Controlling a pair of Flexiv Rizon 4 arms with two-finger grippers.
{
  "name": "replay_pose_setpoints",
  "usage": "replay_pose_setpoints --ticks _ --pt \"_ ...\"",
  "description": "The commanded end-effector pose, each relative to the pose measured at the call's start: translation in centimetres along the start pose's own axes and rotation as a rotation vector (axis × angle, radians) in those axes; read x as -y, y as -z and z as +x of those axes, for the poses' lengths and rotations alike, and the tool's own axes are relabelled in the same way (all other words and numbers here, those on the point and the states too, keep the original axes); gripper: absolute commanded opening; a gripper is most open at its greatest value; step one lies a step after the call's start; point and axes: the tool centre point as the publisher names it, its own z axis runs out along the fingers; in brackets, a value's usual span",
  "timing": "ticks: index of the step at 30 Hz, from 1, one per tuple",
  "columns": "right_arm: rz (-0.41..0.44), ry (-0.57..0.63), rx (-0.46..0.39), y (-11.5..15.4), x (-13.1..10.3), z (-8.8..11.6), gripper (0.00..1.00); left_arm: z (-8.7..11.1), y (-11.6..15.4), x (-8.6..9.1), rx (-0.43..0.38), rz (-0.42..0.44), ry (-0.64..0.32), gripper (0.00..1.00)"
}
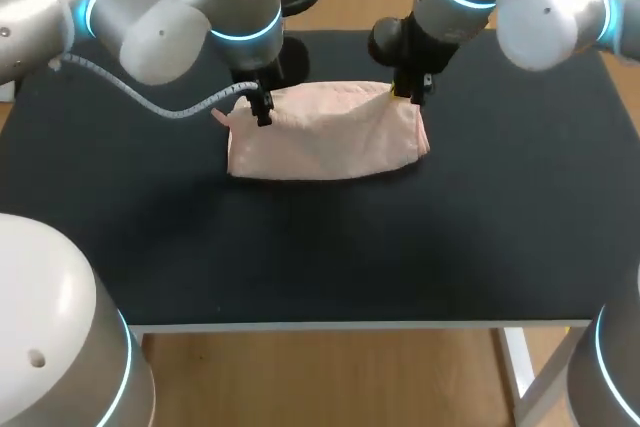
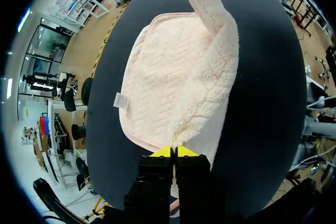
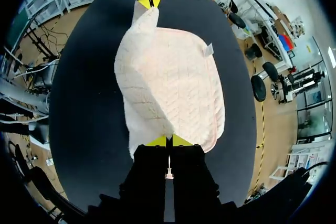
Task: Fold the towel
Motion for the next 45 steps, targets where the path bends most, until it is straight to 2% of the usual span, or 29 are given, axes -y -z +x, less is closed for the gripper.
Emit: replay_pose_setpoints --ticks 1,10,19,28,38,39,40,41,45 --pt "0.029 -0.019 -0.031 -2.9 -0.2 -2.0 0.00 -1.9 -3.7 0.8 -0.084 -0.007 0.000 0.00" --pt "0.066 -0.100 0.058 -4.3 0.6 -6.7 0.00 -6.7 -5.7 0.9 -0.062 0.009 0.010 0.00" --pt "0.094 -0.154 0.087 -5.6 1.3 -9.5 0.00 -10.1 -6.8 1.3 -0.042 0.001 -0.010 0.00" --pt "0.113 -0.186 0.106 -7.3 1.5 -11.8 0.00 -11.5 -8.4 1.8 -0.061 -0.001 -0.013 0.00" --pt "0.128 -0.220 0.105 -8.5 1.7 -12.5 0.00 -12.1 -9.7 1.7 -0.088 -0.010 0.004 0.00" --pt "0.137 -0.235 0.112 -8.6 1.7 -12.6 1.00 -12.2 -9.7 1.7 -0.093 -0.009 0.007 0.38" --pt "0.139 -0.237 0.119 -8.6 1.8 -12.6 1.00 -12.2 -9.7 1.6 -0.098 -0.007 0.012 0.49" --pt "0.146 -0.247 0.131 -8.6 1.8 -12.7 1.00 -12.2 -9.8 1.4 -0.110 -0.014 0.023 1.00" --pt "0.141 -0.275 0.187 -8.4 2.3 -12.9 1.00 -12.2 -9.7 0.5 -0.119 0.002 0.055 1.00"
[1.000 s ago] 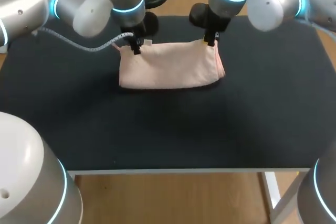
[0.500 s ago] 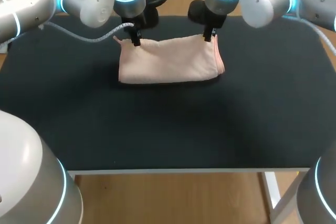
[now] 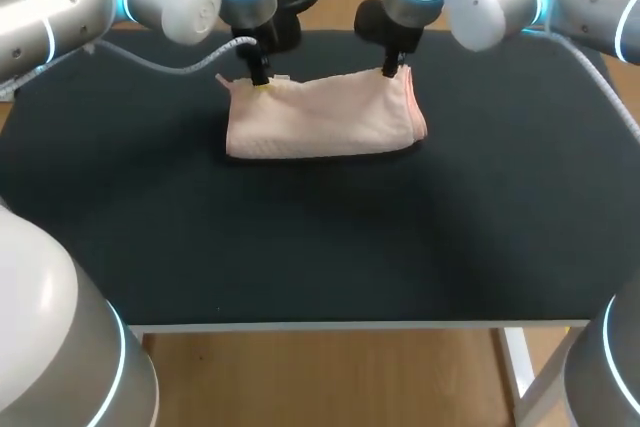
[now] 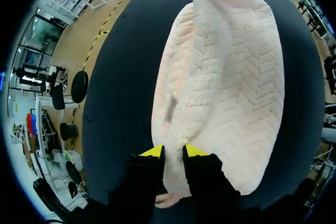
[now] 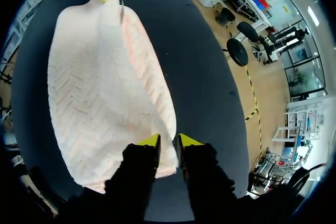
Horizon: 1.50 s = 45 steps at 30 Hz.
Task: Fold the towel
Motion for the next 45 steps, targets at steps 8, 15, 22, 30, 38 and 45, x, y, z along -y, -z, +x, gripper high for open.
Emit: replay_pose_setpoints --ticks 8,15,22,30,38,45 --pt "-0.063 0.007 0.079 2.1 0.8 0.0 1.00 0.2 2.2 -2.3 0.011 0.110 0.040 1.00" --pt "-0.098 0.095 0.055 3.8 1.0 1.3 1.00 2.2 4.9 -2.3 0.012 0.313 -0.080 1.00" --pt "-0.114 0.113 0.034 4.3 1.1 2.3 1.00 4.0 6.2 -2.6 -0.040 0.475 -0.164 1.00" --pt "-0.126 0.128 0.006 4.5 1.1 3.4 1.00 5.3 6.7 -5.4 -0.083 0.656 -0.126 1.00" --pt "-0.106 0.200 -0.015 4.6 1.0 4.2 1.00 6.5 6.5 -7.3 -0.117 0.711 -0.106 1.00" --pt "-0.051 0.328 -0.022 4.7 1.2 5.0 1.00 7.1 6.9 -8.3 -0.158 0.720 -0.103 1.00"
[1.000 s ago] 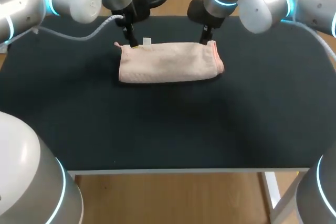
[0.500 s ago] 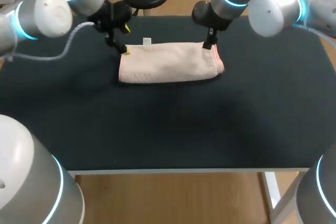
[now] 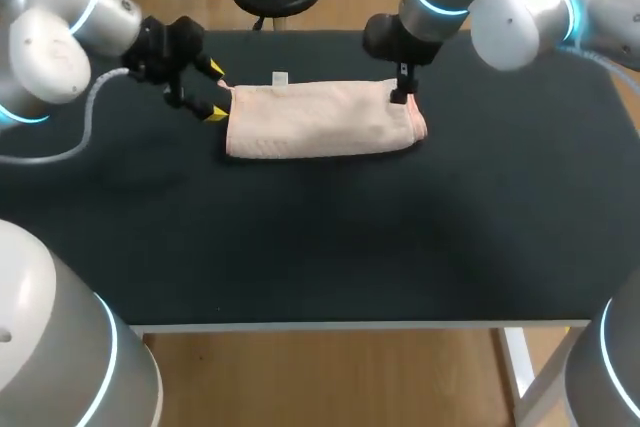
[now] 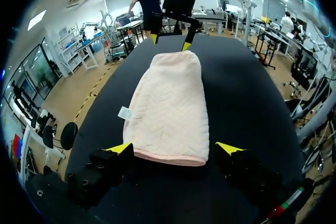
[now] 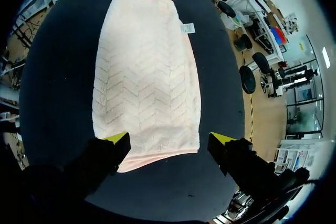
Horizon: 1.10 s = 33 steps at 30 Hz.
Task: Fold the towel
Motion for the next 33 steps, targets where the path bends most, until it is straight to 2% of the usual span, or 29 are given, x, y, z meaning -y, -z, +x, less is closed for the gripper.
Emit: replay_pose_setpoints --ticks 1,18,19,22,23,24,25,26,27,28,32,33 --pt "0.025 0.026 -0.006 0.5 -0.2 0.0 1.00 0.4 0.5 -0.5 -0.021 0.063 0.004 1.00" --pt "0.025 0.026 -0.006 0.5 -0.2 0.0 1.00 0.4 0.5 -0.5 -0.021 0.063 0.004 1.00" --pt "-0.023 -0.076 0.004 0.6 -0.3 -0.4 1.00 0.4 0.5 -0.5 -0.021 0.063 0.004 1.00" --pt "-0.154 -0.269 0.050 1.0 -0.7 -1.0 1.00 0.4 0.5 -0.5 -0.021 0.063 0.004 1.00" --pt "-0.183 -0.325 0.048 1.2 -0.9 -1.2 1.00 0.4 0.5 -0.5 -0.021 0.063 0.004 1.00" --pt "-0.205 -0.331 0.037 1.4 -1.0 -0.8 1.00 0.4 0.5 -0.5 -0.021 0.063 0.004 1.00" --pt "-0.207 -0.375 0.058 1.5 -1.1 -0.7 1.00 0.4 0.5 -0.5 -0.021 0.063 0.004 1.00" --pt "-0.213 -0.425 0.049 1.8 -1.3 -0.5 1.00 0.4 0.5 -0.5 -0.021 0.063 0.004 1.00" --pt "-0.238 -0.426 0.036 2.1 -1.4 -0.1 1.00 0.4 0.5 -0.5 -0.021 0.063 0.004 1.00" --pt "-0.241 -0.481 0.031 2.4 -1.5 0.1 1.00 0.4 0.5 -0.5 -0.021 0.063 0.004 1.00" --pt "-0.340 -0.708 -0.039 3.4 -1.2 0.6 1.00 0.4 0.5 -0.5 -0.021 0.063 0.004 1.00" --pt "-0.359 -0.719 -0.047 3.5 -0.9 1.0 1.00 0.4 0.5 -0.5 -0.021 0.063 0.004 1.00"
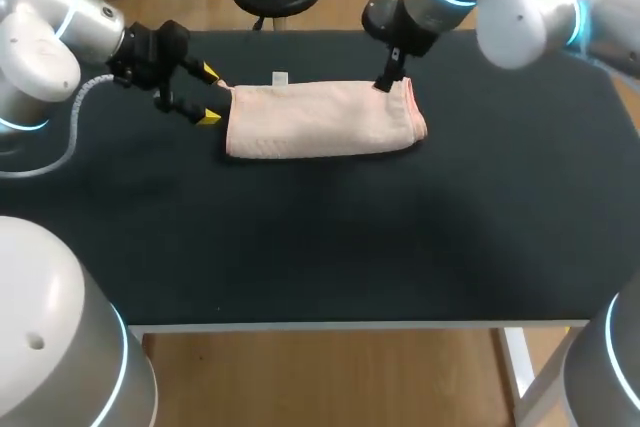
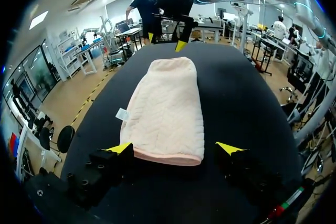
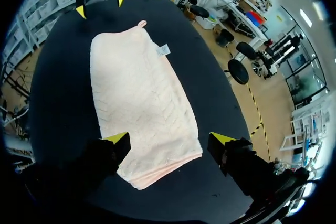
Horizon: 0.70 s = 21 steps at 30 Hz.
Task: Fold the towel
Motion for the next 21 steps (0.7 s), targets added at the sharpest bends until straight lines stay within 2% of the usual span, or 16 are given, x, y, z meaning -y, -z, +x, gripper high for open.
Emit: replay_pose_setpoints --ticks 1,3,4,5,10,13,21 --pt "-0.204 -0.452 -0.072 1.4 2.0 0.9 1.00 0.0 0.0 0.0 0.001 0.001 -0.001 1.00" --pt "-0.224 -0.516 -0.073 1.4 2.9 0.8 1.00 0.0 0.0 0.0 0.001 0.001 -0.001 1.00" --pt "-0.224 -0.596 -0.086 1.3 3.4 0.6 1.00 0.0 0.0 0.0 0.001 0.001 -0.001 1.00" --pt "-0.230 -0.608 -0.081 1.3 3.8 0.6 1.00 0.0 0.0 0.0 0.001 0.001 -0.001 1.00" --pt "-0.250 -0.775 -0.177 1.3 5.3 0.8 1.00 0.0 0.0 0.0 0.001 0.001 -0.001 1.00" --pt "-0.261 -0.834 -0.231 1.2 6.2 0.9 1.00 0.0 0.0 0.0 0.001 0.001 -0.001 1.00" --pt "-0.255 -0.959 -0.291 -0.4 8.6 0.5 1.00 0.0 0.0 0.0 0.001 0.001 -0.001 1.00"
